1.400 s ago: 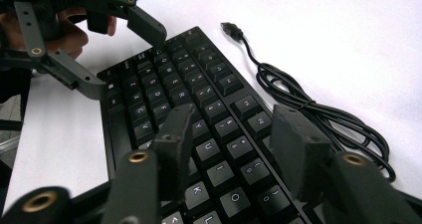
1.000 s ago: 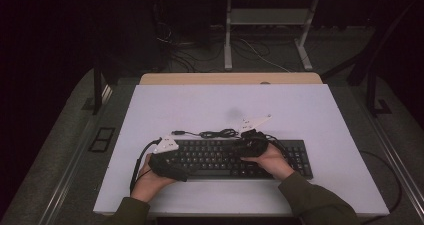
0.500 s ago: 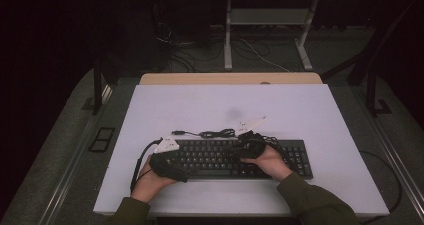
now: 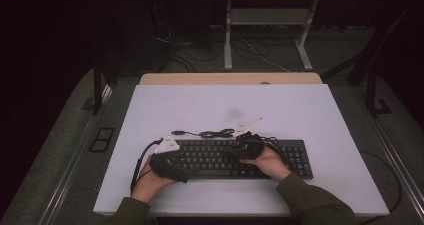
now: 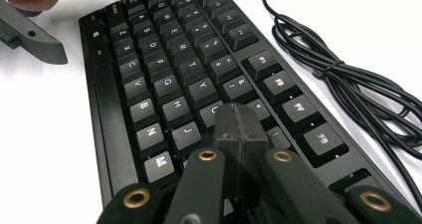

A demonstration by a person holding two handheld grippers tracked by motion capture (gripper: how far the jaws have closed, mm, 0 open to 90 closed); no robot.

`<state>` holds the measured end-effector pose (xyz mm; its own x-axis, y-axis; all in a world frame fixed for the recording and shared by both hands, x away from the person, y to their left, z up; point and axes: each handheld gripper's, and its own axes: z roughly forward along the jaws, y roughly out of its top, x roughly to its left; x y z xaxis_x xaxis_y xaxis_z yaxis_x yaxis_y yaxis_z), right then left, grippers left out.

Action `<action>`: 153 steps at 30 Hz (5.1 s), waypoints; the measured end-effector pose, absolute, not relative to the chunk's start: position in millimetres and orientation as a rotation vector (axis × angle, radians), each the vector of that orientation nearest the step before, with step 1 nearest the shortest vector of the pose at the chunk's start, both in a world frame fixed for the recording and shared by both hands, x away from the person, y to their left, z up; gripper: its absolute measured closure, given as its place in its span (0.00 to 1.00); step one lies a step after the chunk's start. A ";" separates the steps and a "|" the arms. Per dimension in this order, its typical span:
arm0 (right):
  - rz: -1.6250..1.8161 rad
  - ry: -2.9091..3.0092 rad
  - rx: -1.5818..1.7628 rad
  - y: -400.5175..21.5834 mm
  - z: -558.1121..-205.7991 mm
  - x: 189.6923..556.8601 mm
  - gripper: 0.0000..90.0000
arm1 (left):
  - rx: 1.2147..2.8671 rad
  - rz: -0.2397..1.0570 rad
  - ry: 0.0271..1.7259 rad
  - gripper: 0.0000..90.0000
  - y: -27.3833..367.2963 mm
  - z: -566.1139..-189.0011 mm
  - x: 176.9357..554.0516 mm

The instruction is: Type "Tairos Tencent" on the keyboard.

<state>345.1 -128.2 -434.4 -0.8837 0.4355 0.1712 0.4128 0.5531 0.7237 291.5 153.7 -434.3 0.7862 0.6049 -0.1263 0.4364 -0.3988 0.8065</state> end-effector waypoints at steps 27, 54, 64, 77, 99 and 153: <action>1.289 2.737 0.767 -132.0 -432.0 345.7 0.99 | 2.048 0.236 0.777 0.01 155.5 -433.0 291.2; 1.418 2.617 0.812 -145.9 -425.1 344.9 0.38 | 2.051 0.253 0.785 0.18 156.9 -427.7 290.7; 1.420 2.615 0.827 -147.4 -426.9 345.4 0.33 | 2.034 0.244 0.796 0.32 157.8 -424.6 294.3; 1.441 2.599 0.840 -149.0 -426.7 344.8 0.31 | 2.028 0.246 0.767 0.64 152.7 -418.8 305.7; 1.435 2.590 0.842 -148.8 -426.6 345.0 0.31 | 2.123 0.211 0.759 0.99 130.6 -427.9 321.2; 1.536 2.550 0.838 -156.6 -415.8 342.2 0.35 | 2.074 0.259 0.712 0.52 142.6 -419.3 306.8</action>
